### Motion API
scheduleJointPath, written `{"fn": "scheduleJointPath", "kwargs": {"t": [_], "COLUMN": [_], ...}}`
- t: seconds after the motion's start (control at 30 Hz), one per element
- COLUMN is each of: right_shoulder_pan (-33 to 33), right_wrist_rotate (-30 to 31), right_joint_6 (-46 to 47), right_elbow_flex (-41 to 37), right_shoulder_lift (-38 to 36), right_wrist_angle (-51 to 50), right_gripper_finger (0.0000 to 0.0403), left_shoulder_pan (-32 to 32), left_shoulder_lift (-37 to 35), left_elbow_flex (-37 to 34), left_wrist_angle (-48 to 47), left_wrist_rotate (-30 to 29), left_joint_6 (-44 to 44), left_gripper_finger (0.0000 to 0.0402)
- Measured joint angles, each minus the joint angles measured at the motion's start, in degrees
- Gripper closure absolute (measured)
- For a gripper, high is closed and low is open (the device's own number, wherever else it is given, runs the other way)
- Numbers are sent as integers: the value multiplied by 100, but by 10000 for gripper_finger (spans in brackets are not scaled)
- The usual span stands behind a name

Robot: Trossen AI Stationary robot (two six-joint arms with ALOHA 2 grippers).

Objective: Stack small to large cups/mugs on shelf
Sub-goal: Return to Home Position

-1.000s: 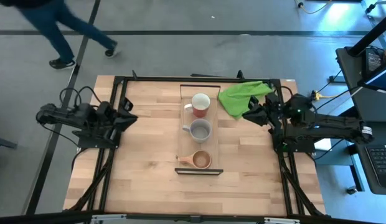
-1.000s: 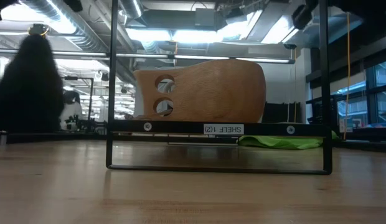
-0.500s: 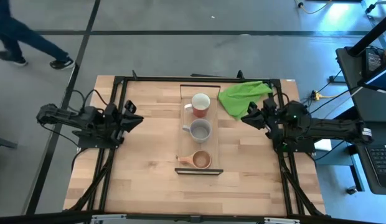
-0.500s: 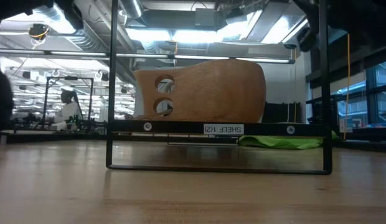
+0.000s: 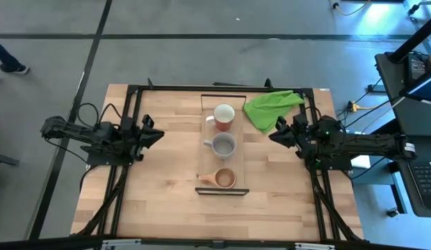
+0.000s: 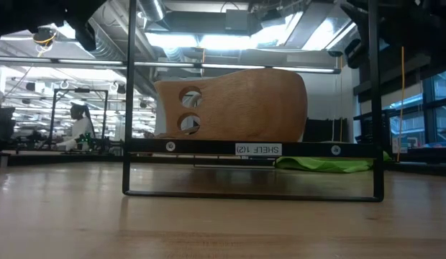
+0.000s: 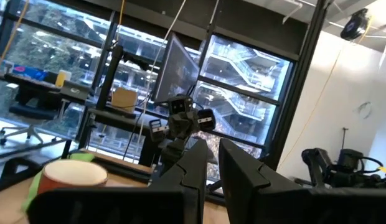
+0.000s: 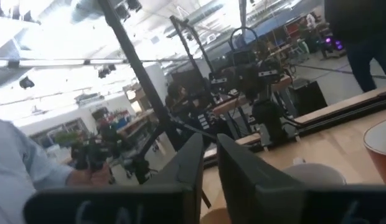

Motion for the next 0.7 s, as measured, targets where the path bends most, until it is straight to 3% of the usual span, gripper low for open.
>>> {"fn": "scheduleJointPath", "kwargs": {"t": [0.7], "right_shoulder_pan": [-111], "right_wrist_rotate": [0], "right_joint_6": [-211], "right_elbow_flex": [0], "right_shoulder_lift": [-109], "right_wrist_angle": [-511], "right_gripper_finger": [353], "left_shoulder_pan": [0], "left_shoulder_lift": [0], "left_elbow_flex": [-492], "left_wrist_angle": [23], "left_wrist_rotate": [-410], "left_joint_6": [-575], "left_gripper_finger": [366]}}
